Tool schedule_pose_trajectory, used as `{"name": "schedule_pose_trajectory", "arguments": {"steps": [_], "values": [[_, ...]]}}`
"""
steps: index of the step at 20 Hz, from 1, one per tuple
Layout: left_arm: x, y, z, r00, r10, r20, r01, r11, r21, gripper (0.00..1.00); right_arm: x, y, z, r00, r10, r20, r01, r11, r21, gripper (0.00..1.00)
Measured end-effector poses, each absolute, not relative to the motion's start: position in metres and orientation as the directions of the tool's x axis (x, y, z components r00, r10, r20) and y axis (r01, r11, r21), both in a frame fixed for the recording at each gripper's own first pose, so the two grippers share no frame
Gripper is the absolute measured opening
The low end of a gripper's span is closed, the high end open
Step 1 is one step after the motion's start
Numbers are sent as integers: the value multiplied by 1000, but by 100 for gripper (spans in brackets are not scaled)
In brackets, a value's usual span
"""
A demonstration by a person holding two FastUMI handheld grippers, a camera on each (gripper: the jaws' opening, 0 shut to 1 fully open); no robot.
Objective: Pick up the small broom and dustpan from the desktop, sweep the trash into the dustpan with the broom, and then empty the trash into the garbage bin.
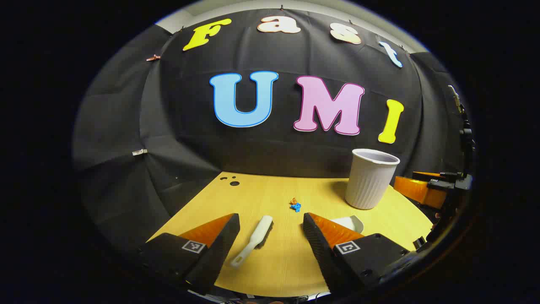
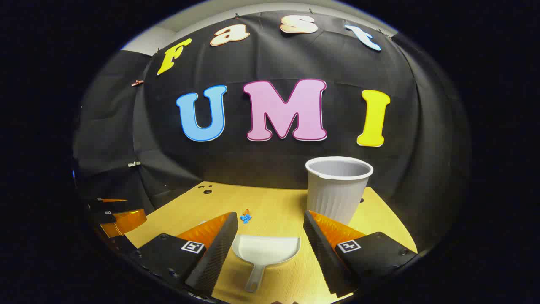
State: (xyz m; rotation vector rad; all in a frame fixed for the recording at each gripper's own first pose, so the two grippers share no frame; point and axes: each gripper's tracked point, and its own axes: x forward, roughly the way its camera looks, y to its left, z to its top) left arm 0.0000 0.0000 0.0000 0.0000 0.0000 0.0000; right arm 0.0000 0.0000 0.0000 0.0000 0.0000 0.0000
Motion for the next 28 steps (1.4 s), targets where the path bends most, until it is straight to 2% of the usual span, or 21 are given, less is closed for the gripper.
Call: {"name": "schedule_pose_trajectory", "arguments": {"steps": [7,17,21,24,28], "values": [[26,11,-14,999,12,-43,-12,1000,2,96,23,-5,-25,996,10,-92,-8,1000,26,97],[45,26,-33,994,-10,-112,5,999,-45,96,25,2,-39,989,36,-142,-35,999,9,97],[55,34,-58,979,-12,-201,0,998,-62,96,25,6,-51,984,44,-174,-44,999,5,97],[64,34,-86,955,-52,-291,18,993,-119,95,25,6,-66,975,48,-218,-43,999,24,97],[87,45,-117,914,-67,-400,31,995,-96,95,30,7,-85,961,45,-273,-35,999,42,97]]}}
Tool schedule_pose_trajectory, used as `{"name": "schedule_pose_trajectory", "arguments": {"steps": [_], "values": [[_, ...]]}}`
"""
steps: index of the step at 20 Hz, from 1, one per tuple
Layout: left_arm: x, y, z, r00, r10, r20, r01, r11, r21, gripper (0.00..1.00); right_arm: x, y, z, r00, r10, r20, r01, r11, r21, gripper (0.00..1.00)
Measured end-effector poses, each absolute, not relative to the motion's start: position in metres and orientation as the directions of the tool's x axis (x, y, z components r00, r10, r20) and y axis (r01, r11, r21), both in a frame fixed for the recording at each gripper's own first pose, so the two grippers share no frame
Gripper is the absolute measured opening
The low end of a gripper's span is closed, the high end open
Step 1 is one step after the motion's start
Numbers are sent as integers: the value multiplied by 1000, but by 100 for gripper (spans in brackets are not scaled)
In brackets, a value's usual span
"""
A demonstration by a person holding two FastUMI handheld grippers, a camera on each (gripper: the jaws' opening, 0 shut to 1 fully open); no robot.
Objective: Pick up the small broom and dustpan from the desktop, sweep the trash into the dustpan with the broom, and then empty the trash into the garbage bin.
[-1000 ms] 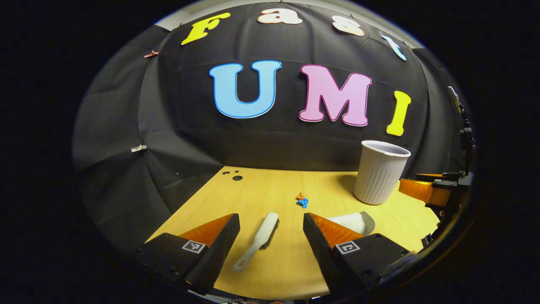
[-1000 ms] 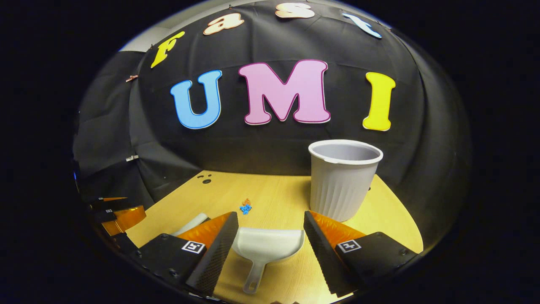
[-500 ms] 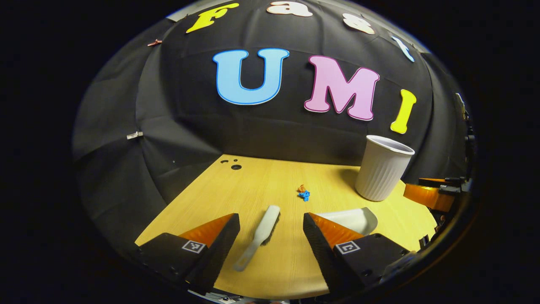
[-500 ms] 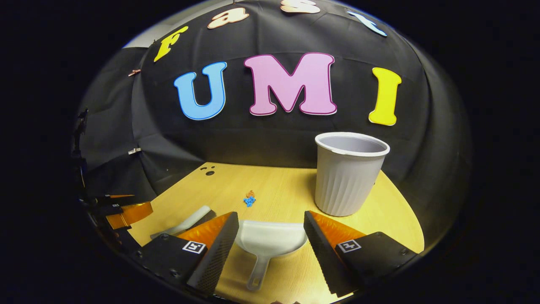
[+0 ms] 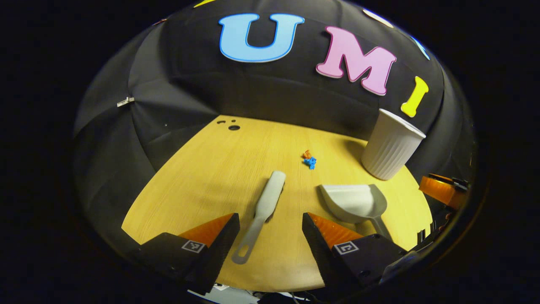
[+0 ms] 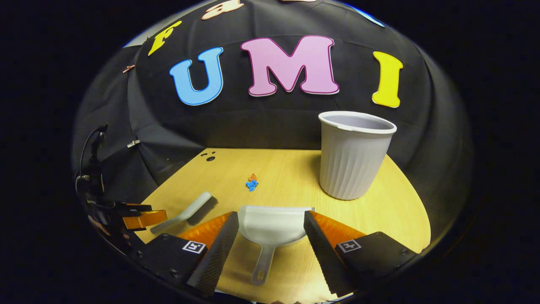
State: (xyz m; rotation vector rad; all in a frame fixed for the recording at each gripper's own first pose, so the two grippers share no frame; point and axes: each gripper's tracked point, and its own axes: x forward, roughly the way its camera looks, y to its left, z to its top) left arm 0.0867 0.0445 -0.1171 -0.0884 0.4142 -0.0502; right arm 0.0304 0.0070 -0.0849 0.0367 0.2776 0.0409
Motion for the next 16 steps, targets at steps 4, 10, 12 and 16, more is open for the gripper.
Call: {"name": "schedule_pose_trajectory", "arguments": {"steps": [4,10,12,16], "values": [[113,55,-152,840,-79,-537,50,996,-68,95,36,6,-106,948,45,-316,-31,998,48,97],[142,64,-202,693,-71,-718,132,991,29,88,32,15,-140,920,78,-385,-50,995,84,97],[144,63,-209,656,-73,-751,148,988,33,85,26,22,-151,899,109,-424,-60,990,126,99],[156,56,-221,624,-79,-777,198,978,59,75,25,19,-162,888,97,-449,-36,989,143,99]]}}
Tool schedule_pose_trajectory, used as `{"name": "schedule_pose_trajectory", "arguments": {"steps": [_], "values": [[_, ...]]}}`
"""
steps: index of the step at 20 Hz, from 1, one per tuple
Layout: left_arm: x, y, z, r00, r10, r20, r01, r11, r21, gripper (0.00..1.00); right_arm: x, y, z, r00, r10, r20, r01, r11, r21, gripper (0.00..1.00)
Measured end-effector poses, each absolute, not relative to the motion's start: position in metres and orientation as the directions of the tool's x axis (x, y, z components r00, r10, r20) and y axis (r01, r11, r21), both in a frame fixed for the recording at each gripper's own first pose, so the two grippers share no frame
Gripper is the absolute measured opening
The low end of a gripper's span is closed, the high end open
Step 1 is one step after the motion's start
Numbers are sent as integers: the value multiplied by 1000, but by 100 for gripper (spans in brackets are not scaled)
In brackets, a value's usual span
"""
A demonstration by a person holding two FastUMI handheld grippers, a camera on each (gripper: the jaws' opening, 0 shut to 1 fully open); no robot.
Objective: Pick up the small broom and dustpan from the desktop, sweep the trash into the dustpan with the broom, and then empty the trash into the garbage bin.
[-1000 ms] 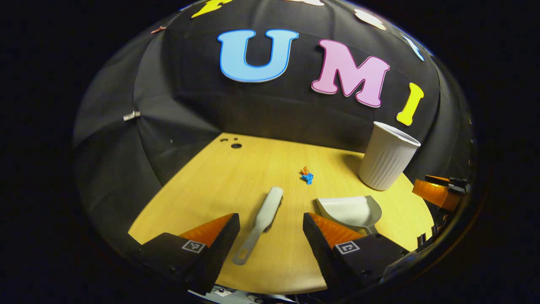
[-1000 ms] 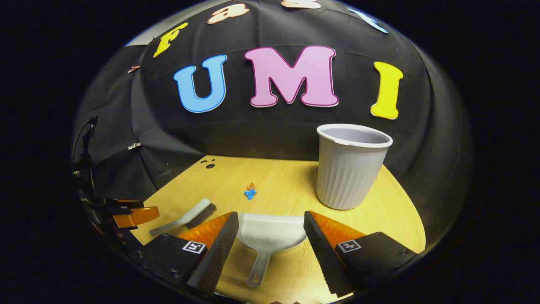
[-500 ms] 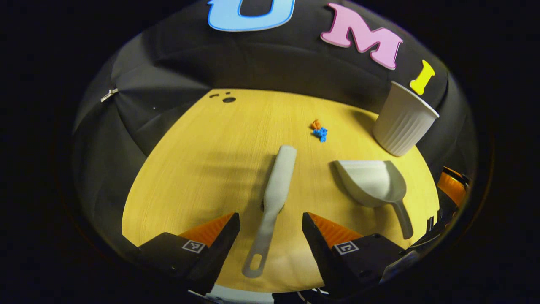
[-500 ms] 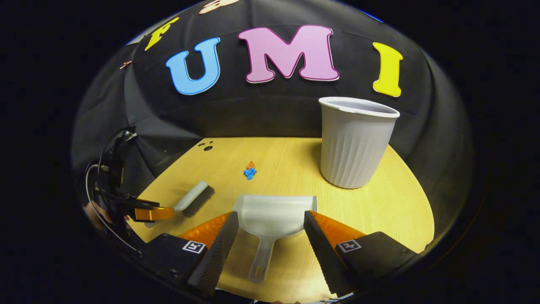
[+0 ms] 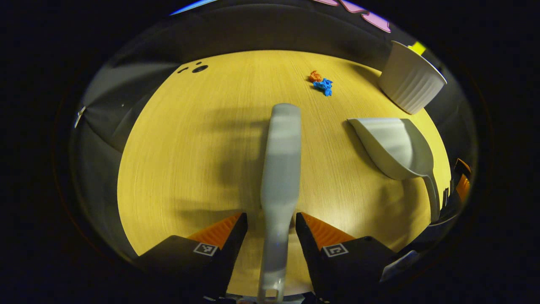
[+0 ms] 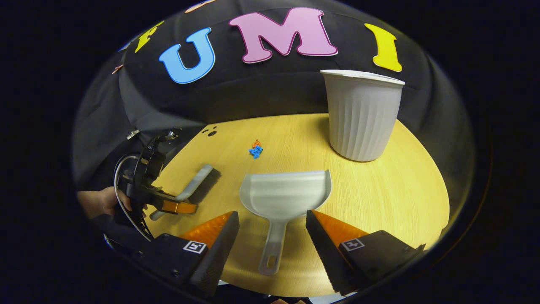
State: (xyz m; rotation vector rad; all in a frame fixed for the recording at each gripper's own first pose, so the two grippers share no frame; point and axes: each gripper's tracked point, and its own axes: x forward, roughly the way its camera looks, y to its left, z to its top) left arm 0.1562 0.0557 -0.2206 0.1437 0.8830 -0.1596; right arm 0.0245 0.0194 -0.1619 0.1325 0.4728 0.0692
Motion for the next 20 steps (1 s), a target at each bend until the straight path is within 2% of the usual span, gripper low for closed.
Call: {"name": "schedule_pose_trajectory", "arguments": {"steps": [2,4,5,6,7,9,11,20], "values": [[163,55,-221,632,-64,-772,211,973,92,74,24,14,-165,886,83,-456,-18,989,145,99],[164,50,-221,629,-64,-774,220,971,98,63,24,10,-167,884,68,-462,0,989,146,99],[166,48,-222,641,-67,-764,224,969,103,52,24,8,-169,882,65,-467,4,989,145,99],[164,46,-221,644,-69,-762,225,969,102,50,23,7,-172,877,62,-477,9,989,145,99],[164,46,-220,652,-65,-756,215,971,102,39,20,8,-177,870,64,-488,11,989,150,99],[165,45,-222,672,-56,-738,192,976,100,31,20,9,-182,861,70,-503,12,988,157,99],[165,44,-221,694,-61,-717,178,980,88,27,21,9,-185,855,68,-515,11,989,148,99],[144,49,-194,783,-53,-620,94,995,33,24,32,12,-228,776,46,-629,63,987,149,99]]}}
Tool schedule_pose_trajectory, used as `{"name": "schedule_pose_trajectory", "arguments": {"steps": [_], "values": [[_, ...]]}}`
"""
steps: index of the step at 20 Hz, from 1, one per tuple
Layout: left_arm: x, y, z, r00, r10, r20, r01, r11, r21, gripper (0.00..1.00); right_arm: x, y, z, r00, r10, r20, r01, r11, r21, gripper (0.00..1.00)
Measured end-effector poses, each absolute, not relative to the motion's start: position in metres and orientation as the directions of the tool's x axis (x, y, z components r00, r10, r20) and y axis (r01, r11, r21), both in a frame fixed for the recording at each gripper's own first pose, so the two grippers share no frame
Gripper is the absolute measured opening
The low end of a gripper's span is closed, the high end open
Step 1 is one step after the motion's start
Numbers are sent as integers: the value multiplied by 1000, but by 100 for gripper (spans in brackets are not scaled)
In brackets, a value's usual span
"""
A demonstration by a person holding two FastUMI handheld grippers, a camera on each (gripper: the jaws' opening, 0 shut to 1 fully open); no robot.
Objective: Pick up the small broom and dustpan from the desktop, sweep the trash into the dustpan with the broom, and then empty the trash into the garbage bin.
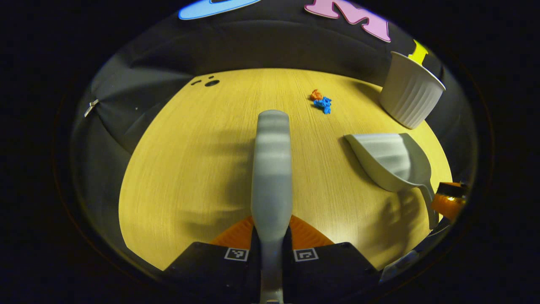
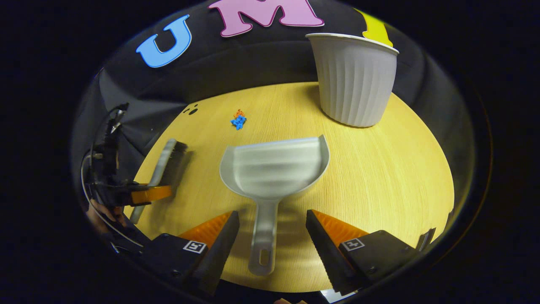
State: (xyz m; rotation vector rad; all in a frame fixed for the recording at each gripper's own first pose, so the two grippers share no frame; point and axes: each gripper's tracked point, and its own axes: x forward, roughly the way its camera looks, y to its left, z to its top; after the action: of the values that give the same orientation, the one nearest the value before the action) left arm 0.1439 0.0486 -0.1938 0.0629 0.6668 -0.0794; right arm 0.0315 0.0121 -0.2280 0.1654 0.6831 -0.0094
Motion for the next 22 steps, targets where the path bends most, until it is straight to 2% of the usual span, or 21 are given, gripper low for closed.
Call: {"name": "schedule_pose_trajectory", "arguments": {"steps": [7,9,10,13,15,18,22], "values": [[108,53,-168,825,-21,-564,29,1000,6,24,53,6,-279,666,-19,-745,151,982,110,99],[103,53,-167,827,-10,-562,12,1000,0,24,63,4,-278,666,-42,-745,170,981,97,94],[101,53,-167,828,-6,-561,3,1000,-7,24,69,7,-278,663,-38,-748,164,982,95,86],[98,54,-168,826,5,-564,-19,1000,-18,24,76,6,-280,655,-62,-753,138,990,38,84],[95,55,-170,823,8,-568,-24,999,-21,24,75,3,-278,657,-98,-748,133,991,-13,76],[99,57,-171,817,10,-577,-36,999,-34,24,80,3,-280,651,-76,-755,137,990,19,43],[111,61,-179,799,0,-601,-49,997,-65,24,79,5,-278,643,20,-766,77,993,90,38]]}}
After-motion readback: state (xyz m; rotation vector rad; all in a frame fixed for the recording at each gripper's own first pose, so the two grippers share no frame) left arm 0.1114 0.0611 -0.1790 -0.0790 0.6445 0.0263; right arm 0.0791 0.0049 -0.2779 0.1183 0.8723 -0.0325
